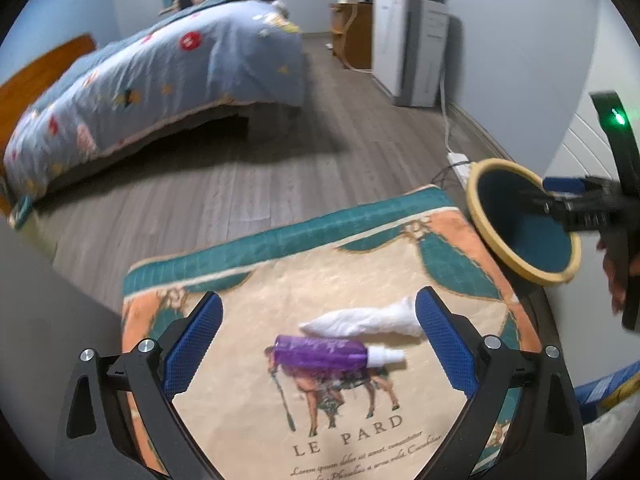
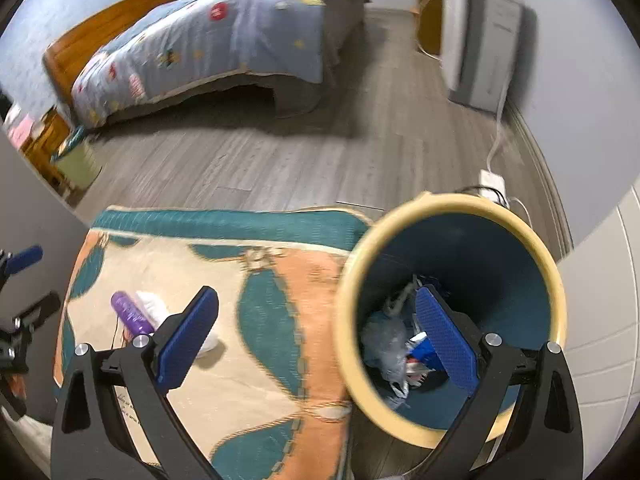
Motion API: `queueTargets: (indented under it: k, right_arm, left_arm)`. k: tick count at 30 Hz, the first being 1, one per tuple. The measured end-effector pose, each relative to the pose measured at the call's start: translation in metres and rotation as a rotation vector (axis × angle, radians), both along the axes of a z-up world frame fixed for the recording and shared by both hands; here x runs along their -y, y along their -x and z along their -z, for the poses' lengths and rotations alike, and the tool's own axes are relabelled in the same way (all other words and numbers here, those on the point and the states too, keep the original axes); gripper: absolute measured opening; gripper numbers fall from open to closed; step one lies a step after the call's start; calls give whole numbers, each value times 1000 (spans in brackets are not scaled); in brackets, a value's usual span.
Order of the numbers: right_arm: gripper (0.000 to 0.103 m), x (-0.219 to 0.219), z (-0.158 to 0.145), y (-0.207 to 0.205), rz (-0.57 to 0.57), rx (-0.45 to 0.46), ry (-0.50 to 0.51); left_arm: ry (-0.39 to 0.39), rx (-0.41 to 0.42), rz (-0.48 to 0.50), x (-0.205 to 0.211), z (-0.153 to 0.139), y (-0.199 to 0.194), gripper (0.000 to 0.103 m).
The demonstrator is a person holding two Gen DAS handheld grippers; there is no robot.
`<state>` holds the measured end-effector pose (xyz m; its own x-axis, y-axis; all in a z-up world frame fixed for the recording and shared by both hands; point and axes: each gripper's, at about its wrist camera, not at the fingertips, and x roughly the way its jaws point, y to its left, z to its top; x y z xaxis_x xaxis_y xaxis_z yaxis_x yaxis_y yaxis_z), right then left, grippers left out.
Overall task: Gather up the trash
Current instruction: 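Move both open tools back over the cushion, then grasp the purple spray bottle with the right tool and lift it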
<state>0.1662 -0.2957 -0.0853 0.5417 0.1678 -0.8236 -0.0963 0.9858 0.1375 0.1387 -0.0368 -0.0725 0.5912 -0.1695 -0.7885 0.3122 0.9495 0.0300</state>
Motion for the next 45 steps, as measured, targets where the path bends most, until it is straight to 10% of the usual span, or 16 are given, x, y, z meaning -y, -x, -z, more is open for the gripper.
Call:
queueTargets:
  k: [15,28,45]
  right_arm:
    - [95,-129,32,1,-288,-67,81]
    - [46,-242,77,13,-566,-165,179]
    - [36,-268,110,6,-584,-260,241]
  left_arm:
    - [21,-16,-97,-69,13,-15,96]
    - [8,-47,-149,-129,25,-16,96]
    - [52,-93,-206,-154,32,-19,96]
